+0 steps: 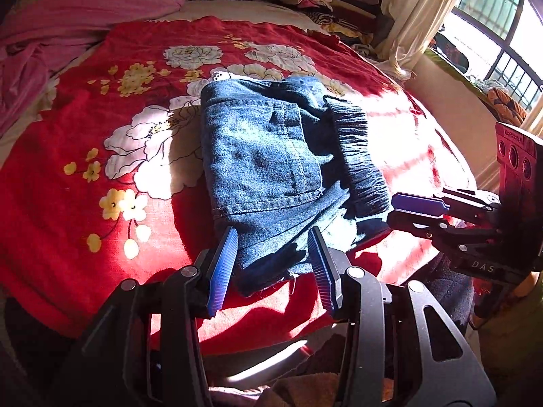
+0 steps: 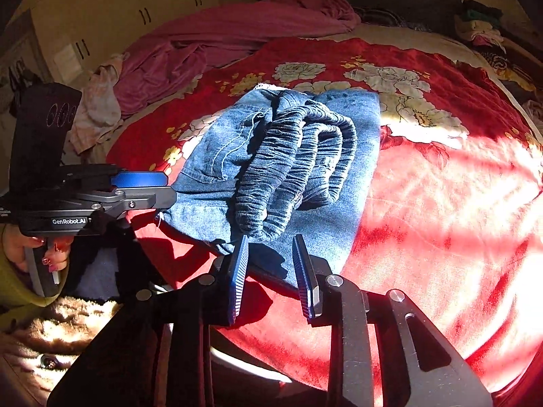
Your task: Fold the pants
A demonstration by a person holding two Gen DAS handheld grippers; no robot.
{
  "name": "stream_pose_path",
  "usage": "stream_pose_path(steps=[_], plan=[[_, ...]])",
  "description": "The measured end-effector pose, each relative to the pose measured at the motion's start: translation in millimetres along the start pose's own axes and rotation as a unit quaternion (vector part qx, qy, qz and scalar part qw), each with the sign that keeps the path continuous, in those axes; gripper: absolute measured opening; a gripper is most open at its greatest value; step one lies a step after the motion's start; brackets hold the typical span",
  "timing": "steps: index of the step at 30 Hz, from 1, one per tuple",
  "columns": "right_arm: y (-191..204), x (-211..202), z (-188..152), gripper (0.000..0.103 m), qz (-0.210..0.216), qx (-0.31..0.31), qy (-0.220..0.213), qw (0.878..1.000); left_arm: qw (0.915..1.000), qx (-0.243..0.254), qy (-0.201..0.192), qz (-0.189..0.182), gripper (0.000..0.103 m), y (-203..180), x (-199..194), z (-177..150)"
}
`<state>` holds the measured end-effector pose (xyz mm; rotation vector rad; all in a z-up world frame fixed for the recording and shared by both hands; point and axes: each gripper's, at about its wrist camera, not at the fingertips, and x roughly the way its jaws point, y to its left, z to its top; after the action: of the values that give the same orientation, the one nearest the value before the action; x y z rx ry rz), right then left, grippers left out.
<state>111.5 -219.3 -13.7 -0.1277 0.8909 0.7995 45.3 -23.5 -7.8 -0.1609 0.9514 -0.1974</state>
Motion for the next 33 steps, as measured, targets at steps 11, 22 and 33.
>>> stream_pose_path(steps=[11,22,33], plan=[[13,-23,2,0.043,-0.013,0.004,-0.033,0.999,0.9999,0.001,-0.014,0.0,0.04,-3,-13,3],[16,-40,9,0.069,-0.05,0.008,-0.059,0.997,0.9994,0.003,-0.035,0.004,0.056,-3,-31,9],[13,-53,11,0.088,-0.08,0.025,-0.084,0.993,0.9989,0.0,-0.045,0.007,0.066,0,-39,13]])
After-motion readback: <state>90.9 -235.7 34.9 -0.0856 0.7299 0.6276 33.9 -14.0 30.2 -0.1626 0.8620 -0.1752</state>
